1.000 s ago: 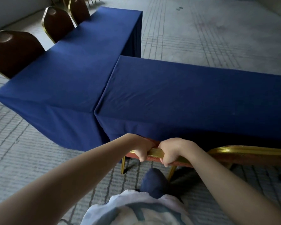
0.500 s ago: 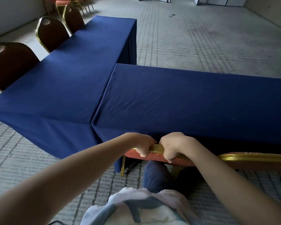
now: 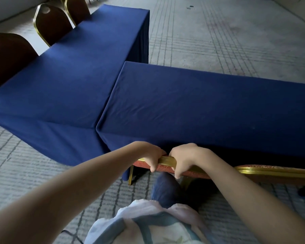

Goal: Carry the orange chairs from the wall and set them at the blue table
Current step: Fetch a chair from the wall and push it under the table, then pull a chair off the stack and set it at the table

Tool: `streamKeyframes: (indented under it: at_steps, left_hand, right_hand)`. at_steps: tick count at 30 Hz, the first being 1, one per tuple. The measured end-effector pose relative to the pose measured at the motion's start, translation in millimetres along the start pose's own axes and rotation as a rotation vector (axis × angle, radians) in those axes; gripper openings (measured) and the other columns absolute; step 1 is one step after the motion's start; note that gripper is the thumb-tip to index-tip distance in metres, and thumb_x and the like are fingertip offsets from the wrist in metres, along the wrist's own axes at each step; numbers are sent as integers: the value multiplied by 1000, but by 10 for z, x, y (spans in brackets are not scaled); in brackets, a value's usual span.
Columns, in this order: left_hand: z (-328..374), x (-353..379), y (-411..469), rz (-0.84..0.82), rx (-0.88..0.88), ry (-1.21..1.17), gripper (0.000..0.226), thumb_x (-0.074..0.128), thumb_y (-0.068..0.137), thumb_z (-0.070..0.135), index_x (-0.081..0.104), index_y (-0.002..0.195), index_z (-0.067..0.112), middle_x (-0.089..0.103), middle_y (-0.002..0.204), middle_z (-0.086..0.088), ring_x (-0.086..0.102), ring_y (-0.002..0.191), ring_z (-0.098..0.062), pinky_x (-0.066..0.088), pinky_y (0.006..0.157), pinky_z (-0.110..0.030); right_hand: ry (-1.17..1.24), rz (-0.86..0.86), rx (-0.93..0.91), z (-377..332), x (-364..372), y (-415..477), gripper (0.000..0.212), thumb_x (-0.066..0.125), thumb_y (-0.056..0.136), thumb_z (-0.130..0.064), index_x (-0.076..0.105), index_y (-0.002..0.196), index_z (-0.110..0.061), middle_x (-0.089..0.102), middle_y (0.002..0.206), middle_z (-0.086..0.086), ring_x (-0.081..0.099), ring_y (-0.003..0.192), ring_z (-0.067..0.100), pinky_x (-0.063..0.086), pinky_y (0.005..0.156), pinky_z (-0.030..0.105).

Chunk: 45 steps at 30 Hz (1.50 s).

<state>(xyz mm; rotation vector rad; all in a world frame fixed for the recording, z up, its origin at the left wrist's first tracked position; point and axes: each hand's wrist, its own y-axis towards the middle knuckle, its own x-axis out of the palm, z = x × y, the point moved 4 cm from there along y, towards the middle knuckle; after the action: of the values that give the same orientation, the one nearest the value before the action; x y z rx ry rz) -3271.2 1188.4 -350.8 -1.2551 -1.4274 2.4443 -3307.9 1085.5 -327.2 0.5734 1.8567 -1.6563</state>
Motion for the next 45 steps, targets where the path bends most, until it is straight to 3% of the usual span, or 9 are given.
streamKeyframes:
  at_steps: [4,10,17,21,24,29,36,40,45]
  left_hand:
    - [-16,20,-5,37,-1,-79,65,74,78,27,44,137,24,56,124,-1,54,104,-21,41,84,-34]
    - [-20,-11,-142,117,-13,-178,66,74,77,43,49,136,24,54,128,5,53,116,-21,43,97,-38]
    - [26,-23,-468,252,-30,-455,47,58,86,22,55,132,29,54,131,10,49,121,-14,39,103,-33]
    - [127,168,-592,541,-98,-726,48,57,90,12,50,137,18,54,135,1,53,121,-15,45,100,-27]
    - [221,348,-817,800,-202,-806,44,61,88,15,54,132,19,57,129,5,56,116,-12,42,95,-18]
    - [204,835,-1204,840,-273,-941,42,65,84,13,59,126,16,59,123,0,58,113,-16,48,96,-29]
    - [-158,1454,-2000,908,-499,-956,35,63,84,15,59,119,15,61,116,-6,59,105,-20,48,97,-39]
    - [-621,1891,-2591,984,-764,-901,52,58,84,30,50,134,17,54,134,-3,54,118,-20,45,98,-34]
    - [-1250,2393,-3398,1039,-913,-917,53,54,88,29,45,140,17,46,144,-2,46,129,-18,40,101,-31]
  right_hand:
    - [341,-4,-60,118,-66,-98,46,76,65,-54,69,103,-28,72,94,-8,69,84,11,58,81,37]
    - [732,263,-6,294,62,-216,25,50,93,-41,71,98,-30,68,99,-12,62,96,10,50,89,35]
    - [670,511,-4,234,293,-396,25,45,96,-35,68,101,-27,66,99,-10,60,92,9,50,81,32]
    - [652,509,-24,143,373,-510,30,46,97,-37,60,120,-24,61,117,-9,58,106,13,48,86,31]
    - [629,602,-72,25,380,-587,30,52,93,-35,59,120,-25,59,123,-7,57,110,15,48,91,34]
    - [612,769,-195,-367,390,-743,30,56,89,-22,62,119,-21,59,123,1,57,111,22,47,94,37]
    - [475,644,-441,-1464,324,-741,33,60,89,-20,61,122,-19,54,129,2,50,121,21,37,95,28]
    - [408,593,-532,-2212,246,-578,38,60,89,-22,56,127,-18,46,138,4,45,126,23,37,101,34]
    - [375,535,-625,-3379,106,-378,44,56,92,-29,47,134,-24,36,146,-5,40,129,19,42,90,33]
